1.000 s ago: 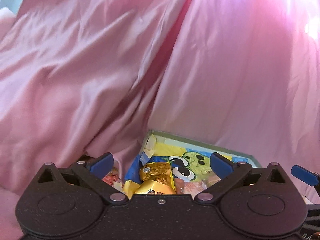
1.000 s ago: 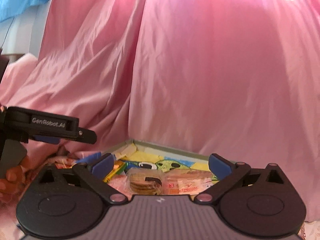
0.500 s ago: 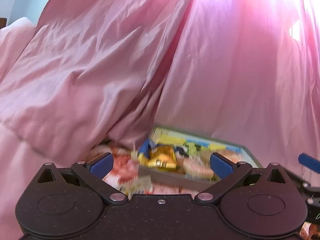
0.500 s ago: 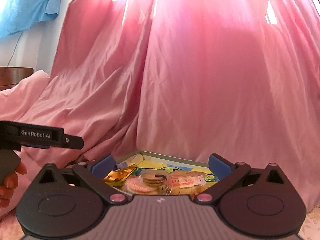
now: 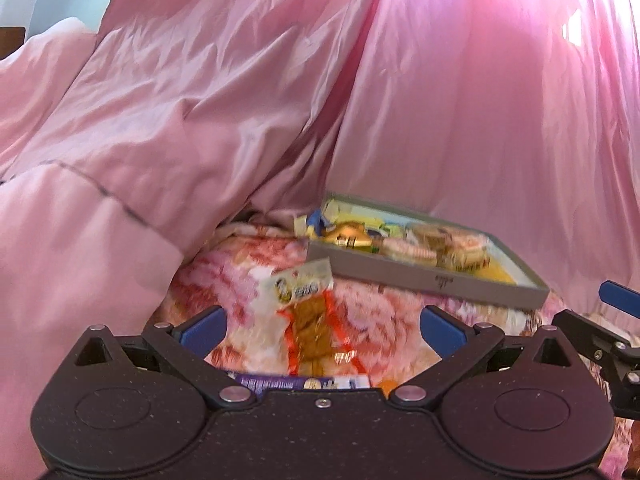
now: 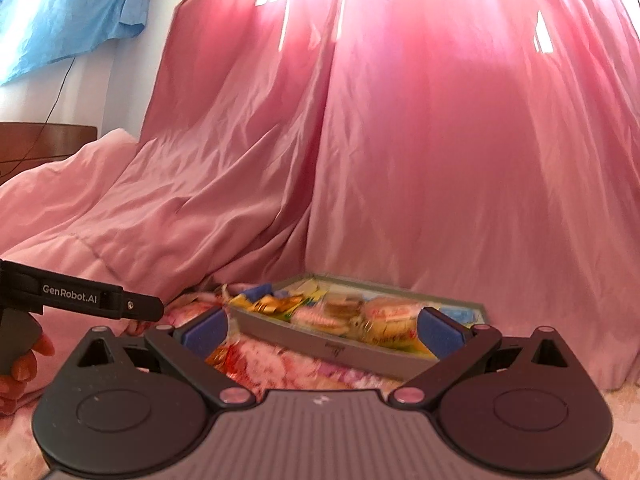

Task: Organize snacks
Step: 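Lift both open tools out of the tray back toward the remaining snacks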

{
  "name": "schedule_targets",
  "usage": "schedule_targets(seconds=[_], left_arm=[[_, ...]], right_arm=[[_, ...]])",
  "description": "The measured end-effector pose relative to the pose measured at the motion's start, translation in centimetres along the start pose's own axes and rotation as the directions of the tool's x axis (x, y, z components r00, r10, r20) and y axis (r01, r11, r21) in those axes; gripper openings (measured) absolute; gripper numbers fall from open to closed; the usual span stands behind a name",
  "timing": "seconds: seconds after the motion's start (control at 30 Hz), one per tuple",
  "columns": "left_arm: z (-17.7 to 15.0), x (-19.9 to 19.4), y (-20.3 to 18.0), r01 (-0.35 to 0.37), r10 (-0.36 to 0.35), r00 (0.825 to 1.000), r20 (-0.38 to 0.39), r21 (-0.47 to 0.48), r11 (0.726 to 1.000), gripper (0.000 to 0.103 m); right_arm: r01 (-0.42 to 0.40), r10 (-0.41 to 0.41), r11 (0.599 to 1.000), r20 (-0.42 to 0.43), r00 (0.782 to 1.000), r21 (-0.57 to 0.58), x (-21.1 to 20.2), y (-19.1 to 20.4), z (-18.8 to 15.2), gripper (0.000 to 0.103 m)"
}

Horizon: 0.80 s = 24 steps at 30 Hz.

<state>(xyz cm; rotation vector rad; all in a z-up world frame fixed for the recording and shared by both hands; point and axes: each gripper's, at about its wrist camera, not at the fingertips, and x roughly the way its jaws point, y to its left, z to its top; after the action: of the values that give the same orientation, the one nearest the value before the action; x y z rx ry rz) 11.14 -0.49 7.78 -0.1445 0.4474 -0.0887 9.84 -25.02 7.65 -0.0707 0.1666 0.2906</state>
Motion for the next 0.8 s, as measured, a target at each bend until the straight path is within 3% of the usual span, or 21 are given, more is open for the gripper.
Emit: schedule_targets(seconds=[0.47,0.8], left_arm=[[-6.1,-1.1,1.4,-0.027,0.029,0.998,-0.058,0.031,0.999,0.102],[-8.4,0.0,2.7,-0.064,0.069,0.988,-0.140,0.040,0.997,0.102]], right_arm=[[-0.023,0.024,1.000,-0.153,0.988,0.008,-1.4,2.4,-5.3,0.103],[-0.001,0.006,1.000,-0.285,0.959,0.018,-0.9,3.1,-8.1,0.103]])
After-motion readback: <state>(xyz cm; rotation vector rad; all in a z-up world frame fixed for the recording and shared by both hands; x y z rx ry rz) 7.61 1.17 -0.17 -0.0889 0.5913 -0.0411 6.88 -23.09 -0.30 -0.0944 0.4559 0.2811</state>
